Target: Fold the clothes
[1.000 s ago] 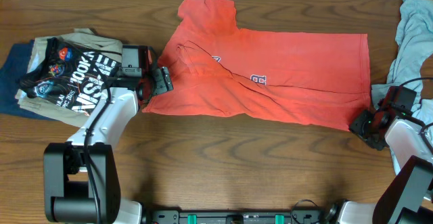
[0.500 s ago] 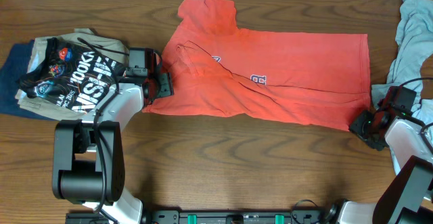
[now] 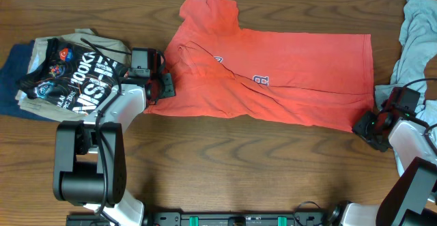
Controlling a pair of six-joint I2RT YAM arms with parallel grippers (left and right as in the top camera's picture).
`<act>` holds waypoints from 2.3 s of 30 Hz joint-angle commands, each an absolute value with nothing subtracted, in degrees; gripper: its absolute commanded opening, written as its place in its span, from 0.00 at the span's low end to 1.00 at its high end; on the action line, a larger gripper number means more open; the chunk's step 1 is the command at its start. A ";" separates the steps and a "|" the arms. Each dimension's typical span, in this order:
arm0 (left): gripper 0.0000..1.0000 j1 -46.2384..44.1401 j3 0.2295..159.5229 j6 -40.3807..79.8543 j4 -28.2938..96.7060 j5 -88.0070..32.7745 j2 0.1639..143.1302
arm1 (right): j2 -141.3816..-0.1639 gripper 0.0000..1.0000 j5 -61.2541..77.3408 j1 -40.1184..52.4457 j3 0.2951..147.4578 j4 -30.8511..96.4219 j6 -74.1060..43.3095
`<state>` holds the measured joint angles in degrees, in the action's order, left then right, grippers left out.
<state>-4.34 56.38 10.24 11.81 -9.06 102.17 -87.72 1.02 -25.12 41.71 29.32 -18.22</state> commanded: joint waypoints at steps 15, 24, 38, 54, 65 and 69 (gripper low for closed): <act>0.37 -4.47 54.22 9.63 12.80 -6.68 102.78 | -87.77 0.38 0.21 -24.73 41.45 29.41 -17.54; 0.37 -4.47 53.84 9.65 13.37 -5.06 102.78 | -87.77 0.38 0.23 -24.73 41.45 29.41 -17.54; 0.06 -4.45 53.58 9.65 12.78 -5.08 102.50 | -87.77 0.37 0.23 -24.73 41.45 29.45 -17.54; 0.06 -4.40 53.63 10.13 34.98 -5.08 90.00 | -87.77 0.35 -2.22 -24.75 41.45 30.20 -17.56; 0.06 -4.40 53.43 11.64 44.12 4.19 90.02 | -87.77 0.32 -4.64 -27.05 41.45 31.05 -18.44; 0.06 -4.19 53.30 16.58 44.29 10.85 90.02 | -87.77 0.32 -4.47 -27.94 41.45 31.05 -19.27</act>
<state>-4.40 53.80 12.27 43.72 2.79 90.13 -87.72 -3.64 -27.05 41.69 31.00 -18.39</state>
